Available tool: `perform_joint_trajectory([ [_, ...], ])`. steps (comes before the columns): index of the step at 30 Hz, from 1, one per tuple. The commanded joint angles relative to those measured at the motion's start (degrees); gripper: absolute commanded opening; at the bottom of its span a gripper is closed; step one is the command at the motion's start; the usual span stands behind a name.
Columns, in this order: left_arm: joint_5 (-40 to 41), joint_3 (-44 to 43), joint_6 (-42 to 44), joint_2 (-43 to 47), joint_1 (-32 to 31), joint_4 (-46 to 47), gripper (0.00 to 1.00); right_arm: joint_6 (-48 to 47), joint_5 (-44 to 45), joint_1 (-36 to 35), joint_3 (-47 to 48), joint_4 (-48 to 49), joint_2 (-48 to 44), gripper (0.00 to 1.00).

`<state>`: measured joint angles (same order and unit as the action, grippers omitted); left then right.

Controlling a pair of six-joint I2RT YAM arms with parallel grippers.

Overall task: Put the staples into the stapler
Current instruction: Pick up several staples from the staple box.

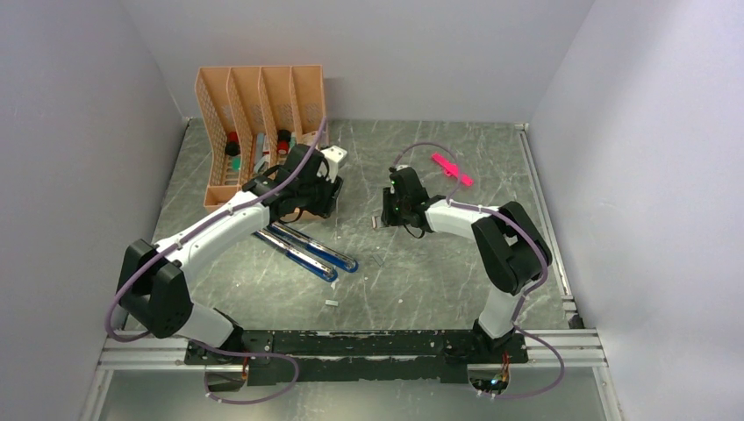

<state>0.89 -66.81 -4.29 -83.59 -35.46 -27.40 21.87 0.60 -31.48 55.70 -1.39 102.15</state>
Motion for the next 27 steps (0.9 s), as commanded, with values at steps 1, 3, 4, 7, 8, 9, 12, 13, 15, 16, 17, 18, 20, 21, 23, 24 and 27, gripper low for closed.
perform_joint_trajectory([
  [1,0.9,-1.4,0.9,-0.9,0.0,-1.4,0.49,0.5,-0.2,0.2,0.3,1.1,0.9,0.29],
  [3,1.2,-1.4,1.2,-1.2,-0.2,-1.5,0.49,0.4,-0.3,0.2,0.3,1.1,1.0,0.27],
  [4,1.4,-1.5,1.3,-1.3,-0.3,-1.7,0.49,0.4,-0.3,0.2,0.3,1.0,1.0,0.26],
  [7,1.7,-1.7,1.4,-1.5,-0.5,-2.0,0.48,0.4,-0.4,0.2,0.4,1.0,1.2,0.25],
  [8,1.6,-1.7,1.5,-1.6,-0.4,-2.1,0.48,0.4,-0.5,0.2,0.4,0.9,1.2,0.25],
  [9,1.7,-1.7,1.5,-1.6,-0.5,-2.1,0.48,0.4,-0.5,0.2,0.4,0.9,1.2,0.24],
  [12,1.8,-1.8,1.6,-1.6,-0.6,-2.3,0.48,0.3,-0.5,0.2,0.3,0.7,1.4,0.24],
  [13,1.8,-1.8,1.6,-1.7,-0.7,-2.3,0.48,0.3,-0.5,0.2,0.4,0.6,1.5,0.24],
  [15,1.9,-1.8,1.6,-1.6,-0.6,-2.3,0.48,0.2,-0.6,0.2,0.3,0.5,1.7,0.24],
  [16,1.9,-1.8,1.7,-1.7,-0.7,-2.4,0.48,0.3,-0.7,0.2,0.3,0.4,1.8,0.24],
  [17,1.9,-1.8,1.7,-1.7,-0.7,-2.4,0.48,0.2,-0.8,0.2,0.3,0.4,1.8,0.24],
  [18,1.9,-1.8,1.7,-1.7,-0.7,-2.4,0.48,0.1,-0.8,0.2,0.2,0.4,1.8,0.24],
  [20,2.1,-1.9,1.8,-1.8,-0.8,-2.5,0.47,0.1,-0.9,0.1,0.3,0.4,1.8,0.23],
  [21,2.2,-1.9,1.8,-1.9,-0.8,-2.6,0.47,0.1,-1.0,0.1,0.2,0.4,1.8,0.22],
  [23,2.2,-2.0,1.8,-1.9,-0.9,-2.7,0.47,0.0,-0.9,0.3,0.1,0.3,1.6,0.19],
  [24,2.2,-2.0,1.8,-1.9,-0.9,-2.7,0.47,0.0,-0.8,0.2,0.1,0.3,1.6,0.18],
  [27,2.3,-2.0,1.8,-2.0,-1.0,-2.7,0.47,-0.1,-0.5,0.3,0.0,0.4,1.2,0.15],
])
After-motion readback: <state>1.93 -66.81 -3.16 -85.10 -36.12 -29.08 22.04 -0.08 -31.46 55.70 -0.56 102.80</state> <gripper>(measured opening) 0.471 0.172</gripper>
